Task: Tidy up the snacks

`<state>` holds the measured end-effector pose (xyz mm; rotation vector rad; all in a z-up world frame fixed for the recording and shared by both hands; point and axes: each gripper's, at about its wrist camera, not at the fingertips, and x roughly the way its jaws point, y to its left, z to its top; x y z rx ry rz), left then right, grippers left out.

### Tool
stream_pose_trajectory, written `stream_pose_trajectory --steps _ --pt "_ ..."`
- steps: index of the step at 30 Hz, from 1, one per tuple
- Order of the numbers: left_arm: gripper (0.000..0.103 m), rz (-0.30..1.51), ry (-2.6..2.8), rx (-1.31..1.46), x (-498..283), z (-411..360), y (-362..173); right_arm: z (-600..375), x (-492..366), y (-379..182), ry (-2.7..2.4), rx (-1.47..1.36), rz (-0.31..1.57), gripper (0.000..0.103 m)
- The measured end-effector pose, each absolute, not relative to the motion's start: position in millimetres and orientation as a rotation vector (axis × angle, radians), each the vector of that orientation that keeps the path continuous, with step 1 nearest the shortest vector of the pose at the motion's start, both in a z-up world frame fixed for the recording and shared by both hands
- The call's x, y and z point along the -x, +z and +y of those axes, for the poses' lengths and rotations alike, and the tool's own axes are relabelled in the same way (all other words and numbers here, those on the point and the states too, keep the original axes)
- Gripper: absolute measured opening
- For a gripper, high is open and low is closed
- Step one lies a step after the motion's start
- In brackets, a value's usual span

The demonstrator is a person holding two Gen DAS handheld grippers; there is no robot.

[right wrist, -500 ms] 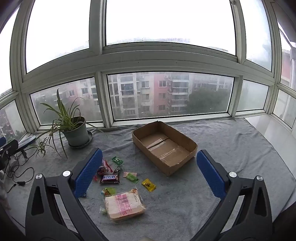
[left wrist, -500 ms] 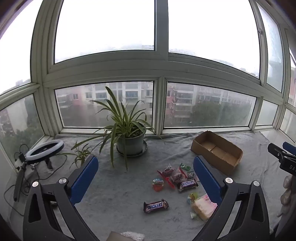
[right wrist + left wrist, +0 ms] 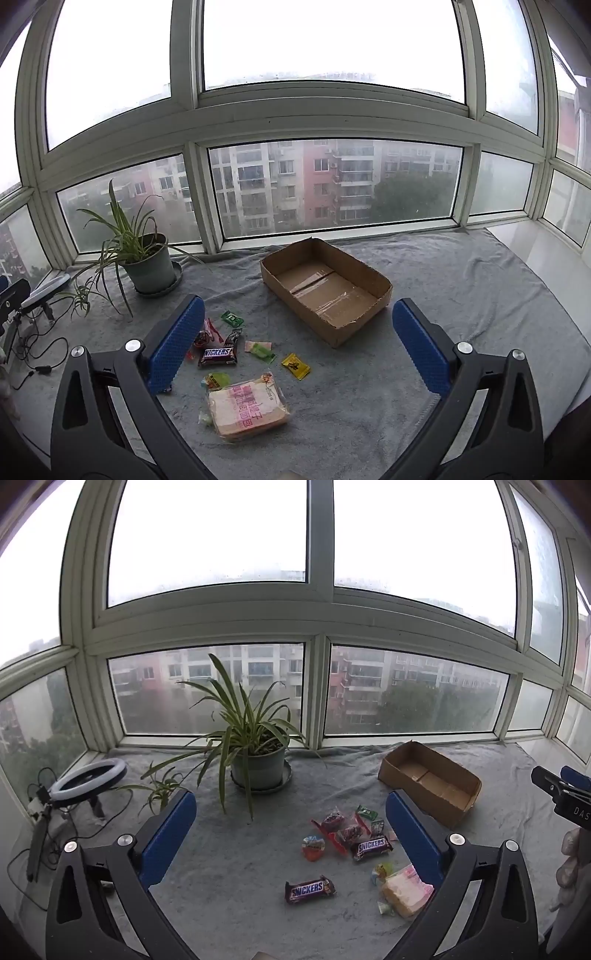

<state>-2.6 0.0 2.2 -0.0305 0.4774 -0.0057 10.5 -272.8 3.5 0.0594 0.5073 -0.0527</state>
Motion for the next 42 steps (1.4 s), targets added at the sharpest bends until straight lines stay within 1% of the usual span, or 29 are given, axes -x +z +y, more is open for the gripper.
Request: stream_pose_trajectory --steps 42 --pt "0.102 0.468 -0.019 0.044 0.7 -1.1 -0.3 -264.7 -14.5 -5.9 -0.058 -0.038 0.508 0.103"
